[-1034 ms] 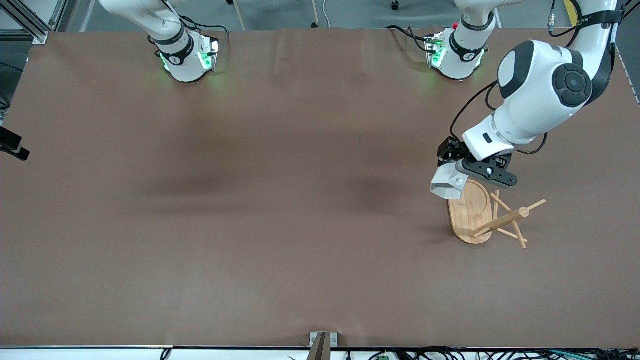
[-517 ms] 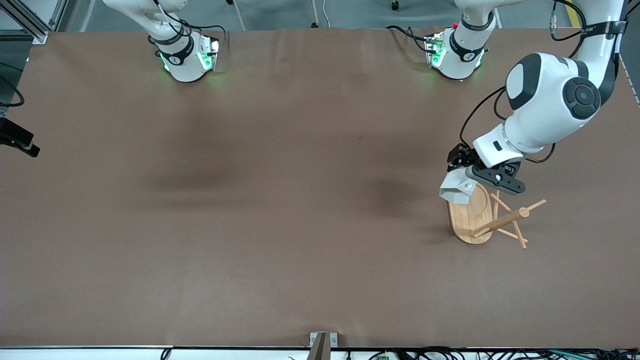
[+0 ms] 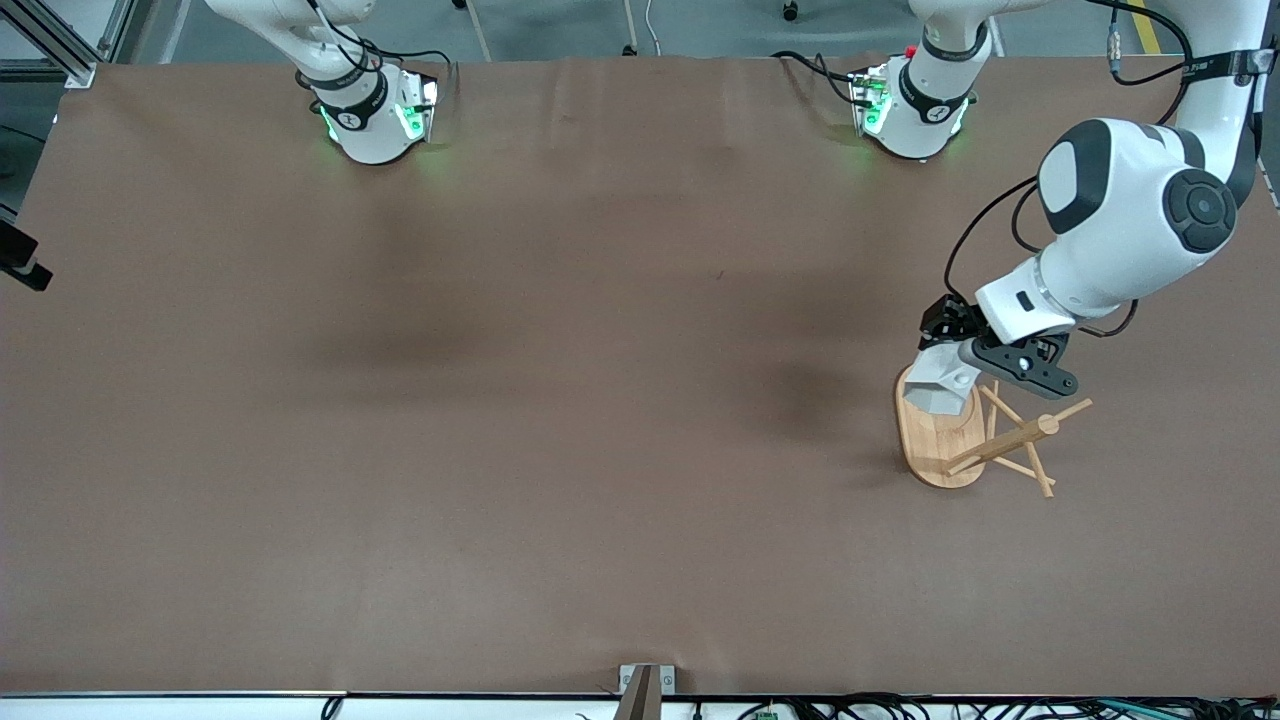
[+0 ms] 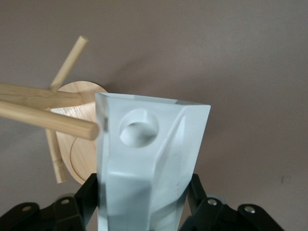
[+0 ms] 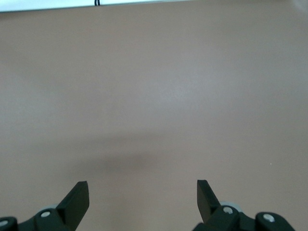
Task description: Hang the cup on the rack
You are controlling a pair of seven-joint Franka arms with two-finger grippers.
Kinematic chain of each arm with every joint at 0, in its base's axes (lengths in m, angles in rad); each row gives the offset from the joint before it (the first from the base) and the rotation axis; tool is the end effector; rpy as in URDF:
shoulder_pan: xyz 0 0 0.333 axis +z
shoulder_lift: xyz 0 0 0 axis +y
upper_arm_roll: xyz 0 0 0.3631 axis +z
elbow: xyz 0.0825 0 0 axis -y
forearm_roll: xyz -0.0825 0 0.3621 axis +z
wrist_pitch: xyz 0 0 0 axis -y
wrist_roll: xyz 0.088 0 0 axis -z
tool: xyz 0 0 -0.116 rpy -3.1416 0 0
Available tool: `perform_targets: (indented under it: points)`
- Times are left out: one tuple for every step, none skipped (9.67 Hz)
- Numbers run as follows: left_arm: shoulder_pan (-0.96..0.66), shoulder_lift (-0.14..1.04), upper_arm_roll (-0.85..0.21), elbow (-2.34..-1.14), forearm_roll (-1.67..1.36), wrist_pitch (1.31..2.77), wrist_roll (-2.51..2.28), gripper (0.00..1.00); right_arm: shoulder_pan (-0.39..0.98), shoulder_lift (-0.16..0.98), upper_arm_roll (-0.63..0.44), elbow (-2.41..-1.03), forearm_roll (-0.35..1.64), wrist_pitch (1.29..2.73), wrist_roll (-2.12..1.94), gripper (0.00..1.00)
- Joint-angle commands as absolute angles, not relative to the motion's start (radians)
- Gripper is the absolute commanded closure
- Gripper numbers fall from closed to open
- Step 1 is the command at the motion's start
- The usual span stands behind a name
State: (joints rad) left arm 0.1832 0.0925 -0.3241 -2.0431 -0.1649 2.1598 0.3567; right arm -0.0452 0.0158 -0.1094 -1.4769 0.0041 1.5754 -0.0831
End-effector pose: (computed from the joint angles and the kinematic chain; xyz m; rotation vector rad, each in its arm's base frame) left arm 0.5503 -0.0817 0.4524 2.9159 -0.6002 0.0681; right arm 0.5338 -0.0821 0.6970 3.1295 -0.1116 0.1292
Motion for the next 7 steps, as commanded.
perform_targets:
  points:
    - [0.17, 0.135, -0.295, -2.039, -0.183, 2.18, 0.409, 1.0, -0.02, 0.017, -0.127, -1.501, -0.012, 1.571, -0.063, 0.02]
    - [0.17, 0.149, -0.285, -2.025, -0.181, 2.18, 0.42, 1.0, -0.018, -0.001, -0.127, -1.531, -0.014, 1.578, -0.064, 0.02]
    - [0.163, 0.165, -0.269, -2.005, -0.181, 2.18, 0.434, 1.0, -0.018, -0.024, -0.133, -1.567, -0.014, 1.578, -0.066, 0.02]
    - [0.157, 0.176, -0.258, -1.993, -0.176, 2.18, 0.443, 1.0, -0.009, -0.038, -0.144, -1.581, -0.017, 1.578, -0.063, 0.02]
    - [0.156, 0.175, -0.256, -1.991, -0.176, 2.18, 0.443, 1.0, 0.001, -0.037, -0.155, -1.582, -0.021, 1.569, -0.063, 0.02]
    - [0.155, 0.17, -0.256, -1.99, -0.176, 2.18, 0.443, 1.0, -0.002, -0.035, -0.169, -1.577, -0.021, 1.566, -0.063, 0.02]
    - [0.156, 0.172, -0.256, -1.983, -0.176, 2.18, 0.446, 1.0, 0.0, -0.034, -0.169, -1.565, -0.021, 1.568, -0.063, 0.02]
